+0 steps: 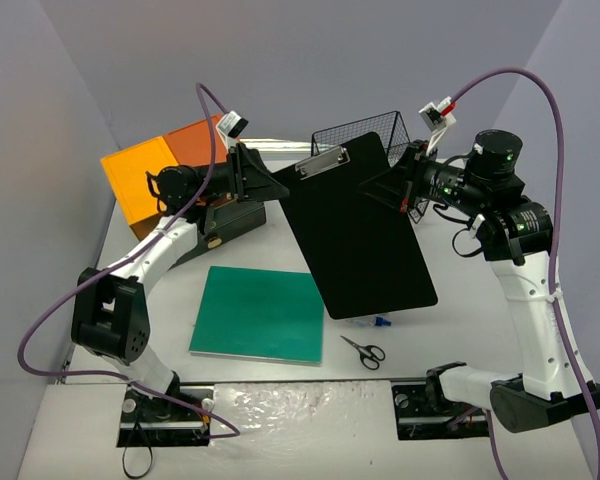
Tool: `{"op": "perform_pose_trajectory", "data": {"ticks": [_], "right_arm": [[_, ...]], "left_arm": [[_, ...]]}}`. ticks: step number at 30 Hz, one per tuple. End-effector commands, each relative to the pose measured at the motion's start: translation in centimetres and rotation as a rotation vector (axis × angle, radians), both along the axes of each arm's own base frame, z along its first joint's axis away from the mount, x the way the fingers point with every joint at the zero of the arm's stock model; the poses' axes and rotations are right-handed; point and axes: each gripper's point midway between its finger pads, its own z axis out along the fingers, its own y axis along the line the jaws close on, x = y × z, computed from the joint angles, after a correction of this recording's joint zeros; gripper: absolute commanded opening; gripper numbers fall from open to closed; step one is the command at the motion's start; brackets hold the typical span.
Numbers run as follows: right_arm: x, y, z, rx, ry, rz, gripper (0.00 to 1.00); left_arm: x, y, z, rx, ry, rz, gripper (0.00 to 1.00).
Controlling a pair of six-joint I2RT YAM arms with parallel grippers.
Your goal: Organize the desk
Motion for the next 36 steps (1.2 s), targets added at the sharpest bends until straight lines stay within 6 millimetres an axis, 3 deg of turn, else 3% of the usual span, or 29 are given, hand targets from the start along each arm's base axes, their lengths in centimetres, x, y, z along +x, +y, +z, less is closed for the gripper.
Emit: {"op": "perform_pose_trajectory", "data": {"ticks": [1,6,12,17,19,32,36], "right_arm": [[0.0,0.0,2.6,0.040,-0.097,0.006,0.00],[-0.1,0.0,2.4,0.043,-0.092,0.009,0.00],[-0.2,0.1,2.2,0.045,-0.082,0.021,0.00],[-0.2,0.2,1.9,0.044,-0.074,0.024,0.00],[-0.2,0.1,1.8,0.043,-0.073,0.020,0.00],[0.6,-0.3,1.4,0.032,-0.069,-0.030,0.00],[1.8,-1.3,1.3,0.025,-0.068,-0.138,0.28]], "left_arm": [[-3.5,0.5,4.2,-0.077,-0.300,-0.017,0.38],[-3.5,0.1,4.4,-0.060,-0.317,-0.015,0.24],[-2.9,-0.4,4.7,-0.032,-0.328,-0.005,0.23],[-2.3,-0.8,5.4,-0.035,-0.353,-0.011,0.11],[-2.1,-1.1,5.8,-0.038,-0.364,-0.017,0.01],[-1.0,-1.8,7.0,-0.038,-0.401,-0.028,0.00],[0.1,-2.4,7.3,-0.025,-0.425,-0.009,0.00]]}}
